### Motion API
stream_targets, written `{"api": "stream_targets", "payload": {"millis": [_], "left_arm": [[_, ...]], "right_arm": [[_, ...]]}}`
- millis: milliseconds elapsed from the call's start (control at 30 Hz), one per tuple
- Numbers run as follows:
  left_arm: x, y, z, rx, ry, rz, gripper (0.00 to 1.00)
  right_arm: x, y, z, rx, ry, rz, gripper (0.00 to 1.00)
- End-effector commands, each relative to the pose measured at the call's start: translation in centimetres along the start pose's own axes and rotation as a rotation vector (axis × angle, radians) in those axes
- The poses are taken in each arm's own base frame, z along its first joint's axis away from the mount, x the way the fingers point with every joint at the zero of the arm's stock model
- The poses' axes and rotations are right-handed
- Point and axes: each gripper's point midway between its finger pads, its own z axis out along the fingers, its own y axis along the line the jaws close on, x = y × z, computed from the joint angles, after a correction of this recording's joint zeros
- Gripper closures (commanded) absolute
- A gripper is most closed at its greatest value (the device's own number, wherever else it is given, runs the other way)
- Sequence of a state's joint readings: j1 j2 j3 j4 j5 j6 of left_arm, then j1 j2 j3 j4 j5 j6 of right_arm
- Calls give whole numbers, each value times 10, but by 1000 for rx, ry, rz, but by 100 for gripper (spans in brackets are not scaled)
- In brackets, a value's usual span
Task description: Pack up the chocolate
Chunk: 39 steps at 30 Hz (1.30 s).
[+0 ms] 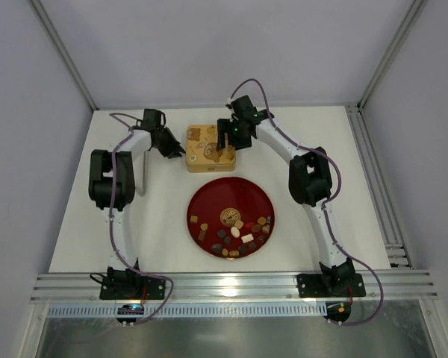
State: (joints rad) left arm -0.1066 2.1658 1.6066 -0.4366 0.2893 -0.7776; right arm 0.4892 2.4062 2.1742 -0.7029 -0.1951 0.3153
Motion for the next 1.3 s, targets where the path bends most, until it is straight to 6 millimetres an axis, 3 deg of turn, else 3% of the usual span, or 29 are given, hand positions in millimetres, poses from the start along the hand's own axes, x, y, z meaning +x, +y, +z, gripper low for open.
{"api": "stream_targets", "payload": {"millis": [0,367,600,1033,1267], "left_arm": [[-25,-23,-29,86,-77,23,76],[-42,-14,-43,97,-106,10,62],[-58,-44,-53,228,-164,43,45],[-62,-65,-25,310,-147,65,39],[-64,-62,-8,305,-130,44,39]], "right_arm": [[-26,14,-24,-4,-75,-43,21],[-21,-2,-14,-4,-41,4,19],[-24,-9,-12,-22,-44,18,19],[-20,-11,5,-58,-24,35,19],[-20,-15,8,-64,-25,51,19]]}}
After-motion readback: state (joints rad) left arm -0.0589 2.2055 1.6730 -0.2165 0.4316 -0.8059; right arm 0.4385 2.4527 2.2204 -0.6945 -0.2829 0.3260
